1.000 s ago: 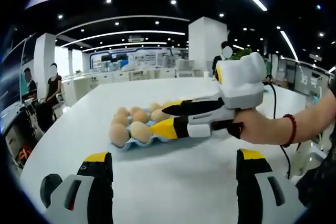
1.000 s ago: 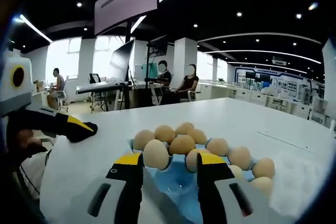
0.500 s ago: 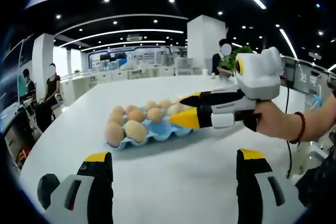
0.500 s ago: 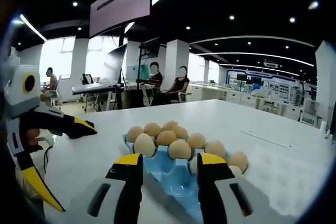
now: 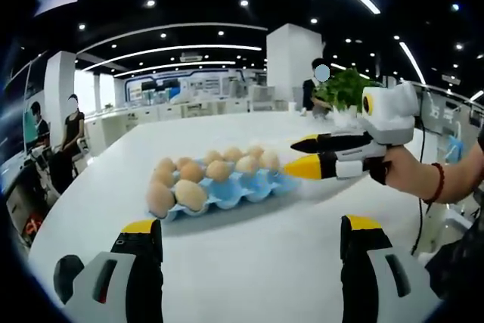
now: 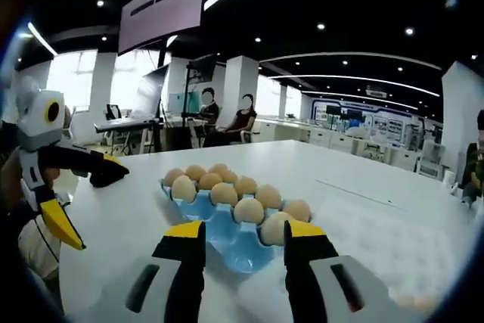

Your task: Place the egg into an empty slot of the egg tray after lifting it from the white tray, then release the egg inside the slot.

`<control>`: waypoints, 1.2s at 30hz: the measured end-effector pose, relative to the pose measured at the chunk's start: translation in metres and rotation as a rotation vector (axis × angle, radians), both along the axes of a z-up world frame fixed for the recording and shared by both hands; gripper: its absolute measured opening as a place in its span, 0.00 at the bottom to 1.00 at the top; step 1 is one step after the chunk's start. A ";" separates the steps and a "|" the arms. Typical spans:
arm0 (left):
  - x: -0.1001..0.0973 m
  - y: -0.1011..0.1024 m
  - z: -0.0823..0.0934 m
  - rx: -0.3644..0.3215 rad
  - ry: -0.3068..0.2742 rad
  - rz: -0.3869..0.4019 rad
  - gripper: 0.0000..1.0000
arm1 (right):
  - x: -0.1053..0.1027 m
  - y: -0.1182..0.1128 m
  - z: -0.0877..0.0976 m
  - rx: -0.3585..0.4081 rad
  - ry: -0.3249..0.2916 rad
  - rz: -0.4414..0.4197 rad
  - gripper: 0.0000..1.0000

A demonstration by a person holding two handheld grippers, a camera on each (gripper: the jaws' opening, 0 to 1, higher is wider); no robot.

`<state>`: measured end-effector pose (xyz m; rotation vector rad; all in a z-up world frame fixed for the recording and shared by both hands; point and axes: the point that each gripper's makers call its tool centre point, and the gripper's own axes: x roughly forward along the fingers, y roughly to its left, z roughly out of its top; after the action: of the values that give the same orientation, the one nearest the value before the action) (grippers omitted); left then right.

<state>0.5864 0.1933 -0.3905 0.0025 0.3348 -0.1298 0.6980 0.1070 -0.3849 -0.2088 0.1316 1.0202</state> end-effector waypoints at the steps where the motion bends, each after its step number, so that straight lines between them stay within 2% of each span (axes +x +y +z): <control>1: 0.000 0.000 0.001 -0.002 -0.001 0.000 1.00 | 0.001 -0.003 0.000 0.002 0.003 -0.008 0.43; 15: 0.004 -0.008 -0.002 0.001 0.013 -0.014 1.00 | 0.014 -0.053 0.001 -0.014 0.001 -0.081 0.43; 19: 0.006 -0.012 -0.002 0.003 0.015 -0.021 1.00 | 0.020 -0.075 0.002 -0.004 0.016 -0.137 0.43; 25: 0.007 -0.016 -0.003 0.005 0.019 -0.025 1.00 | 0.032 -0.104 0.002 -0.004 0.002 -0.234 0.43; 29: 0.008 -0.019 0.000 0.006 0.009 -0.024 1.00 | 0.041 -0.126 -0.005 -0.009 0.012 -0.336 0.43; 31: 0.008 -0.020 0.000 0.002 0.005 -0.025 1.00 | 0.042 -0.130 -0.010 -0.011 0.024 -0.352 0.43; 33: 0.008 -0.021 -0.002 0.002 0.013 -0.026 1.00 | 0.044 -0.141 -0.014 -0.053 0.000 -0.412 0.42; 36: 0.007 -0.022 -0.005 0.006 0.024 -0.030 1.00 | 0.042 -0.137 -0.015 -0.026 0.027 -0.408 0.42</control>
<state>0.5938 0.1710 -0.3959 0.0120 0.3596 -0.1587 0.7400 -0.0304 -0.3997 -0.1825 0.2027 0.6160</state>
